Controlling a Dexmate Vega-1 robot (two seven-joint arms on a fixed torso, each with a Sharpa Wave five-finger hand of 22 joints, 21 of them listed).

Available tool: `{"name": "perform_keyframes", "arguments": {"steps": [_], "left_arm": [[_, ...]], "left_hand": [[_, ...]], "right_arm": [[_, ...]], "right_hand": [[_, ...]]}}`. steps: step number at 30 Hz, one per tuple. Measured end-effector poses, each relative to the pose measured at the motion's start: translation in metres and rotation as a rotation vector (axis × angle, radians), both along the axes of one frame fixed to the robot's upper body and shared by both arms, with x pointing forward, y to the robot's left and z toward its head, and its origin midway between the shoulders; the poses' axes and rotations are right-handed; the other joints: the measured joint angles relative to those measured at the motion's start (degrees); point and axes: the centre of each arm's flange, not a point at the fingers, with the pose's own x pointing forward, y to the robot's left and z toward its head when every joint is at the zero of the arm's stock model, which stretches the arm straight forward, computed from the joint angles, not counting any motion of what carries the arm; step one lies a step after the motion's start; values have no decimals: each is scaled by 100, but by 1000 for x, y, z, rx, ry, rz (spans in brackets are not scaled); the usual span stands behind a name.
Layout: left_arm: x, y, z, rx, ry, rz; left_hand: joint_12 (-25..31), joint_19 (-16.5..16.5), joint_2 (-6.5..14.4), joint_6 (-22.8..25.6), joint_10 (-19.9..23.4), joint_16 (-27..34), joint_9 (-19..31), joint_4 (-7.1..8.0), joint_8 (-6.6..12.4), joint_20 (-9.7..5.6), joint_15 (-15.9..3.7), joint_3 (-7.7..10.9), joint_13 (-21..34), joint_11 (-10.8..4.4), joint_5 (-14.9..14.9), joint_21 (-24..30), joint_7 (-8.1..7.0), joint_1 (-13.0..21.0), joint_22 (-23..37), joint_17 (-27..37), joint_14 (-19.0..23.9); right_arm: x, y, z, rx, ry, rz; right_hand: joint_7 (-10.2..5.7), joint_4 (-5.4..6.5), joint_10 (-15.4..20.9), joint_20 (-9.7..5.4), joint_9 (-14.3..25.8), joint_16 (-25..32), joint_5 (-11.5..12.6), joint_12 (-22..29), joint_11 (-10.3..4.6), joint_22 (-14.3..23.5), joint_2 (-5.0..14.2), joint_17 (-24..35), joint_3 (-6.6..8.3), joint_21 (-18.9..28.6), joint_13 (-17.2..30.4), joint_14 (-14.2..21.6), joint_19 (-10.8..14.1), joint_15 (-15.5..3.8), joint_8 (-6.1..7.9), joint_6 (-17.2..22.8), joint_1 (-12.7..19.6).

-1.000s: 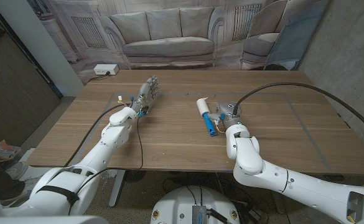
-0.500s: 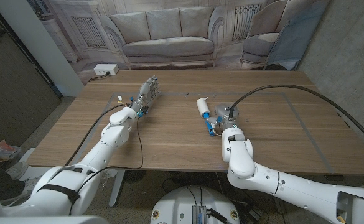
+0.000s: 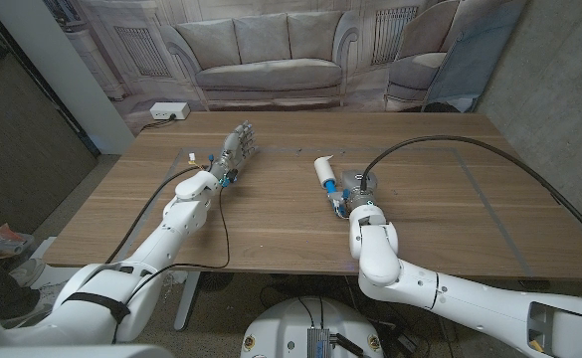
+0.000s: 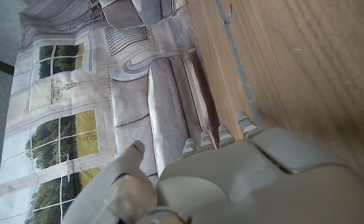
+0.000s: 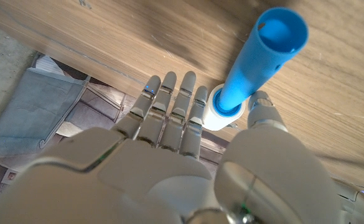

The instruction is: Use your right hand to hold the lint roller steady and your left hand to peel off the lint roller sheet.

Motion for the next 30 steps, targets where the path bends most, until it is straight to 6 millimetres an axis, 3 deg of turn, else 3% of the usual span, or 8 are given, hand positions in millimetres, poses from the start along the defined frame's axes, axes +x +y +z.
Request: {"name": "perform_keyframes", "arguments": {"steps": [4,12,16,19,25,30], "left_arm": [[1,0,0,-1,1,0],[2,-1,1,0,-1,-9],[3,-2,1,1,-2,-12],[4,-2,1,2,0,-14],[5,-3,2,1,-1,-15],[7,-2,3,2,0,-14]], "left_hand": [[0,0,-1,31,0,0,0,1,0,0,0,-1,0,0,0,0,30,-1,4,0,0],[0,-11,-39,63,0,0,0,40,0,11,0,-41,0,0,-40,0,-1,-39,29,0,0],[0,-11,-61,66,0,0,-1,64,0,11,0,-64,0,0,-40,0,-4,-63,29,0,0],[0,-11,-60,93,0,0,-1,64,0,11,0,-64,0,0,-40,0,-31,-64,28,0,0],[0,-11,-46,93,0,0,-1,87,0,11,0,-88,0,0,-40,0,-31,-109,28,0,0],[0,-11,-99,93,0,0,-1,87,0,11,0,-88,0,0,-40,0,-31,-162,28,0,0]], "right_arm": [[1,0,-1,-9,8,-7],[5,2,-2,-39,11,-47],[6,1,-3,-47,18,-68],[8,1,-3,-56,23,-90],[12,0,-3,-64,48,-118],[17,-3,-2,-66,70,-137]], "right_hand": [[-19,-81,-55,0,0,-22,88,0,8,0,70,15,84,0,26,0,0,0,0,-62,292],[-91,-120,-125,-146,-34,-25,291,51,-104,27,454,68,471,30,55,22,146,-22,-89,-199,1245],[-139,-109,-167,-143,-35,-34,310,50,-151,26,546,94,525,73,55,22,207,-21,-162,-289,1478],[-120,-95,-193,-134,-53,-34,288,50,-177,25,589,139,540,175,55,85,406,-27,-255,-473,1671],[-133,-72,-108,-145,-65,202,214,130,-260,81,687,233,564,466,54,684,864,-62,-305,-472,1889],[-174,-60,222,-163,-80,502,64,272,-233,241,735,391,550,888,46,1311,1170,-214,-213,46,2157]]}}
